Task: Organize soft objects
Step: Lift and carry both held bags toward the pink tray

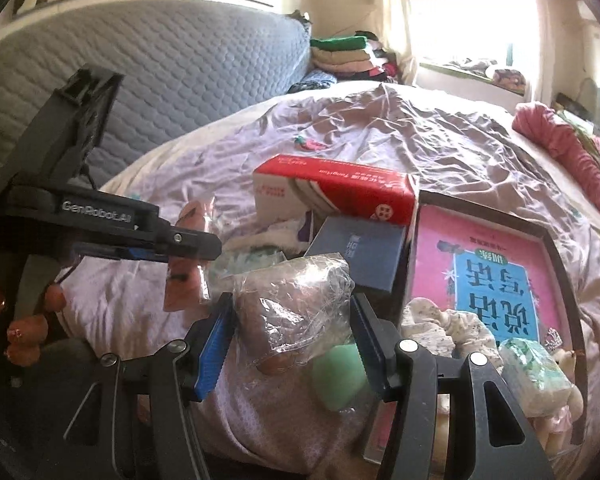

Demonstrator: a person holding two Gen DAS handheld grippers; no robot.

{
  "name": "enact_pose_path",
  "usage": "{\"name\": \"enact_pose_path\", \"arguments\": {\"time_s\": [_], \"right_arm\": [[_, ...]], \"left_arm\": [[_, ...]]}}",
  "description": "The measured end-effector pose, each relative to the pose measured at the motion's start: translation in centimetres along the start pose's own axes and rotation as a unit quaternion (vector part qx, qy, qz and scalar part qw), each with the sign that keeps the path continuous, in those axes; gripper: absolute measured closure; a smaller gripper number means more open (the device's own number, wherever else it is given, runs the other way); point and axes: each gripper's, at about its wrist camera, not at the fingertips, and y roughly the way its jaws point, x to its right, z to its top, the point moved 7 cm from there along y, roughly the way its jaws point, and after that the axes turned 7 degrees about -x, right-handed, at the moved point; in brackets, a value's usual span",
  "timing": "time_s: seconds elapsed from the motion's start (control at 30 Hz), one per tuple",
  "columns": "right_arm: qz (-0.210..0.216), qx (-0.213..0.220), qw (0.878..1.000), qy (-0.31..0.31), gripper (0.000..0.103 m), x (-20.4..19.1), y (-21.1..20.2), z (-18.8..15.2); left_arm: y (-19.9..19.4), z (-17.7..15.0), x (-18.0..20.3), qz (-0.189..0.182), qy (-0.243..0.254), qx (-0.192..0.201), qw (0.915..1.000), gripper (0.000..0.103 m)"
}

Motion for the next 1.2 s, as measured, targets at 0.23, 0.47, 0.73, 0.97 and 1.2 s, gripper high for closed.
{"name": "enact_pose_path", "arguments": {"time_s": [0.23, 0.47, 0.73, 0.97, 1.2], "right_arm": [[-0.004, 0.016, 1.0, 0.011, 0.044, 0.5, -1.5, 0.1], [-0.018, 0.043, 0.999, 0.028, 0.044, 1.9, -3.5, 0.6], [-0.019, 0.057, 0.997, 0.051, 0.044, 3.4, -5.1, 0.6], [-0.018, 0.068, 0.996, 0.054, 0.044, 3.7, -6.1, 0.8], [-0.019, 0.078, 0.995, 0.062, 0.044, 4.2, -7.3, 0.7]], "left_arm": [[-1.3, 0.2, 1.5, 0.012, 0.018, 0.018, 0.9996, 0.059], [-2.0, -0.1, 2.7, 0.014, 0.032, 0.022, 0.9991, 0.059], [-2.4, -0.6, 4.7, 0.011, 0.056, 0.023, 0.9981, 0.059], [-2.9, -1.2, 7.2, 0.018, 0.084, 0.027, 0.996, 0.059], [-3.3, -1.6, 9.1, 0.025, 0.107, 0.032, 0.9935, 0.059]]}}
